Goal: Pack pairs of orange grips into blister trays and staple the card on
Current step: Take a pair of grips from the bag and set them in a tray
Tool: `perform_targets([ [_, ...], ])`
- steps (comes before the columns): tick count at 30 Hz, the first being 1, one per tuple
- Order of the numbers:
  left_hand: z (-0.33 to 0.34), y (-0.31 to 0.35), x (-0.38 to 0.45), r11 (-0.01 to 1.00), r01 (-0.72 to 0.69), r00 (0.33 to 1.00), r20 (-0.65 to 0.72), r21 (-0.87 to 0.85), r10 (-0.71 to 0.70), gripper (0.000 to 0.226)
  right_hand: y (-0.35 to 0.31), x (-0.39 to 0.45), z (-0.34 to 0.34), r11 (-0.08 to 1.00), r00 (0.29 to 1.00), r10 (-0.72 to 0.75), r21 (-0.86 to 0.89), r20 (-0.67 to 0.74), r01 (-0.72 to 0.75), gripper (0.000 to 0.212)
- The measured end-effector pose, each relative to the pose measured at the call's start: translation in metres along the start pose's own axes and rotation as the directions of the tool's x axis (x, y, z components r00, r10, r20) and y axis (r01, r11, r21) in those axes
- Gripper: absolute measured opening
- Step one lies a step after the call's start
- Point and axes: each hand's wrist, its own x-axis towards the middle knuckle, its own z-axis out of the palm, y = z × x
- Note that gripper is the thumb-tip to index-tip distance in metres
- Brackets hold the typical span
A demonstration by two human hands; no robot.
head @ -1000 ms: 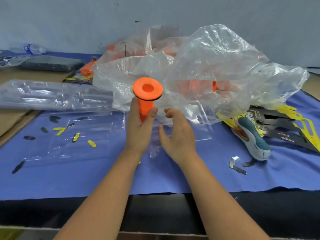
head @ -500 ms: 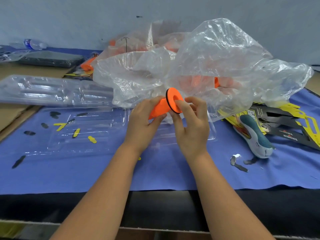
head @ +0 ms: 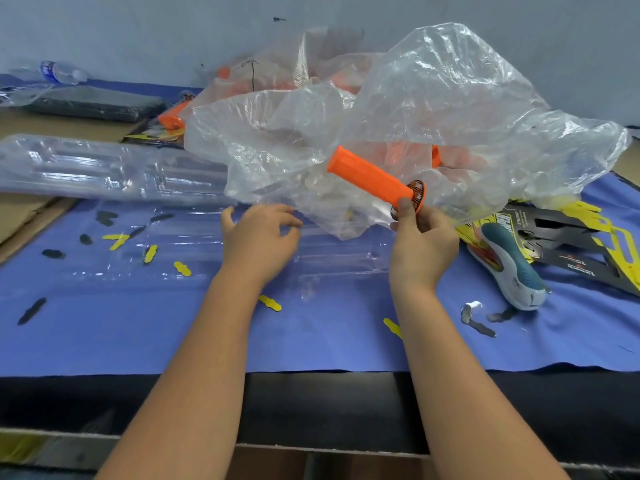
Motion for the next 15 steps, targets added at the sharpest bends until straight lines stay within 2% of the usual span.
perform_targets([
  [3,0.001,-0.005,0.001,1.0,-0.004,0.996,0.09,0.029,0.001,0.034,-0.001,-0.006,0.001,0.995,0.995,-0.075,-0.059,0.071,0.079,0.024],
  [6,0.004,-0.007,0.003,1.0,0.008,0.995,0.095,0.02,-0.01,0.037,0.0,-0.009,0.001,0.987,0.986,-0.111,-0.106,0.123,0.125,0.025],
  [10,0.007,-0.009,0.004,0.999,0.034,0.998,0.048,0.03,-0.036,0.037,0.0,-0.007,-0.001,0.985,0.992,-0.102,-0.129,0.071,0.111,0.035],
  [15,0.01,-0.013,0.005,0.993,0.074,0.997,-0.011,-0.087,-0.075,0.035,0.001,0.001,-0.005,0.997,1.0,0.006,-0.082,-0.025,-0.008,0.036],
])
